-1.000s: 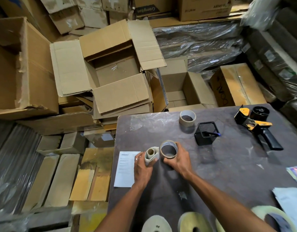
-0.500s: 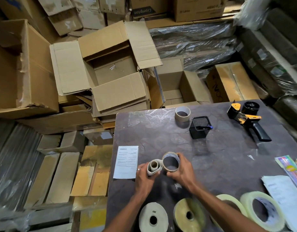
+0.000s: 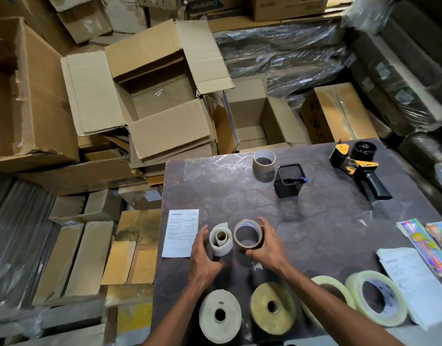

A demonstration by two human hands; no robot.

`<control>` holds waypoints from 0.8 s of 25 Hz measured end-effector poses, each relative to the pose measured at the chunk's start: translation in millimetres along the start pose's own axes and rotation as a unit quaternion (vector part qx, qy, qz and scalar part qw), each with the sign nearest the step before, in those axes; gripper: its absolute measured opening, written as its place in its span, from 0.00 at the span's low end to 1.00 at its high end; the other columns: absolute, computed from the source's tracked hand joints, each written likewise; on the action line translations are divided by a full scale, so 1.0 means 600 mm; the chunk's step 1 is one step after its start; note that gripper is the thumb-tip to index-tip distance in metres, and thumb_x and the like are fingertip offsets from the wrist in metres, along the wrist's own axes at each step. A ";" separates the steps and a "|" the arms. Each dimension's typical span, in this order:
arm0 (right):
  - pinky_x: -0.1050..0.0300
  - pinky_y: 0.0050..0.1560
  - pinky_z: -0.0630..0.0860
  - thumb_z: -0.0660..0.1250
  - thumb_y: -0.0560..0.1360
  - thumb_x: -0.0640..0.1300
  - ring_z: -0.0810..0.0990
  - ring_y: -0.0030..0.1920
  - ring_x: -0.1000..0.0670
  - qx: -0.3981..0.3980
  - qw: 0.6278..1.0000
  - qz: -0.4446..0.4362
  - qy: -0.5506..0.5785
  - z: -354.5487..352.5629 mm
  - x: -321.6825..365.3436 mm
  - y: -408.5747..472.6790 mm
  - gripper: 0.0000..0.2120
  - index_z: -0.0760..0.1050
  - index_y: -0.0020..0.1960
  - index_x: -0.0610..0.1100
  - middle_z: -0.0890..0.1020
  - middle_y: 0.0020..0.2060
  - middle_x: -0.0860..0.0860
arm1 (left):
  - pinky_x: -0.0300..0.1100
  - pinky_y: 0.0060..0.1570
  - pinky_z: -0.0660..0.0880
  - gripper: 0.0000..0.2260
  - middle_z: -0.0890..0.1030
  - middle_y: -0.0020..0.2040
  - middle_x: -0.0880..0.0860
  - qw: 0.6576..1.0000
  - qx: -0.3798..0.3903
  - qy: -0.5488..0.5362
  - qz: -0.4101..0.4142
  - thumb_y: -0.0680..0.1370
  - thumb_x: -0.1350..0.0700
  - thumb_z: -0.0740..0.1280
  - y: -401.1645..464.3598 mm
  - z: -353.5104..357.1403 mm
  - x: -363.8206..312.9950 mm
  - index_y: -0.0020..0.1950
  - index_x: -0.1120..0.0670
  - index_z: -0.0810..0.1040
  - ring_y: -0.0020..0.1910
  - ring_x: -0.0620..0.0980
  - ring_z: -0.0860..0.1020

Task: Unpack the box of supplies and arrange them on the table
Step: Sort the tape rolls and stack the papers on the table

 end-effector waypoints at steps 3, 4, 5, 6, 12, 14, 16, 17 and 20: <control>0.53 0.65 0.75 0.73 0.59 0.53 0.76 0.63 0.52 -0.025 0.996 0.006 0.084 -0.022 -0.002 0.004 0.42 0.65 0.72 0.58 0.75 0.64 0.52 | 0.41 0.68 0.71 0.43 0.74 0.69 0.44 0.999 -0.019 -0.036 -0.010 0.60 0.65 0.70 0.000 -0.022 0.014 0.74 0.47 0.68 0.70 0.42 0.72; 0.52 0.65 0.75 0.72 0.60 0.54 0.76 0.63 0.53 -0.040 0.994 -0.001 0.098 -0.033 0.001 0.010 0.38 0.68 0.69 0.59 0.76 0.63 0.53 | 0.42 0.67 0.72 0.40 0.76 0.69 0.45 0.998 -0.033 -0.049 -0.003 0.60 0.65 0.67 0.000 -0.031 0.006 0.73 0.48 0.70 0.69 0.42 0.73; 0.52 0.65 0.76 0.72 0.62 0.53 0.77 0.62 0.54 -0.054 0.993 -0.007 0.108 -0.044 0.007 0.019 0.34 0.70 0.67 0.58 0.78 0.62 0.54 | 0.41 0.65 0.73 0.38 0.77 0.67 0.45 0.997 -0.047 -0.061 0.002 0.60 0.64 0.65 0.002 -0.038 -0.002 0.71 0.49 0.72 0.68 0.42 0.74; 0.51 0.65 0.76 0.73 0.64 0.51 0.78 0.61 0.54 -0.066 0.991 -0.013 0.115 -0.054 0.016 0.031 0.31 0.72 0.67 0.55 0.79 0.61 0.53 | 0.40 0.63 0.75 0.37 0.78 0.66 0.44 0.996 -0.056 -0.067 0.007 0.60 0.64 0.64 0.003 -0.044 -0.012 0.70 0.49 0.73 0.67 0.41 0.75; 0.51 0.67 0.74 0.72 0.72 0.42 0.78 0.60 0.51 -0.102 0.992 -0.042 0.064 -0.099 0.101 0.125 0.24 0.75 0.67 0.45 0.79 0.61 0.47 | 0.39 0.54 0.80 0.27 0.83 0.57 0.48 0.990 -0.118 -0.080 0.021 0.68 0.72 0.64 0.043 -0.072 -0.032 0.63 0.51 0.78 0.58 0.46 0.81; 0.54 0.68 0.70 0.71 0.71 0.43 0.76 0.63 0.48 -0.110 0.993 -0.048 0.015 -0.112 0.126 0.164 0.27 0.72 0.70 0.43 0.76 0.64 0.44 | 0.39 0.50 0.81 0.26 0.85 0.53 0.48 0.988 -0.132 -0.079 0.001 0.70 0.76 0.63 0.058 -0.080 -0.020 0.60 0.51 0.79 0.53 0.45 0.83; 0.54 0.69 0.67 0.71 0.72 0.44 0.73 0.66 0.45 -0.106 0.993 -0.040 -0.019 -0.118 0.139 0.209 0.31 0.68 0.73 0.42 0.71 0.67 0.43 | 0.42 0.48 0.82 0.24 0.86 0.47 0.46 0.987 -0.137 -0.082 -0.012 0.70 0.77 0.64 0.074 -0.087 -0.005 0.55 0.51 0.81 0.49 0.46 0.85; 0.53 0.71 0.66 0.71 0.72 0.45 0.71 0.68 0.44 -0.101 0.994 -0.034 -0.029 -0.117 0.140 0.230 0.33 0.66 0.74 0.42 0.69 0.69 0.42 | 0.43 0.47 0.82 0.24 0.86 0.46 0.45 0.987 -0.135 -0.082 -0.020 0.70 0.77 0.64 0.081 -0.088 0.004 0.53 0.50 0.82 0.48 0.47 0.85; 0.43 0.77 0.59 0.69 0.73 0.47 0.58 0.77 0.39 -0.081 0.992 -0.014 -0.095 -0.102 0.130 0.287 0.36 0.59 0.77 0.44 0.58 0.77 0.41 | 0.49 0.49 0.82 0.22 0.87 0.45 0.48 0.989 -0.113 -0.082 -0.041 0.70 0.77 0.65 0.104 -0.078 0.017 0.52 0.53 0.82 0.47 0.48 0.85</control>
Point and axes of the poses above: each hand's wrist, its own y-axis towards the middle knuckle, its own z-axis out of the palm, x = y × z, the point moved 7 cm from there along y, towards the middle knuckle
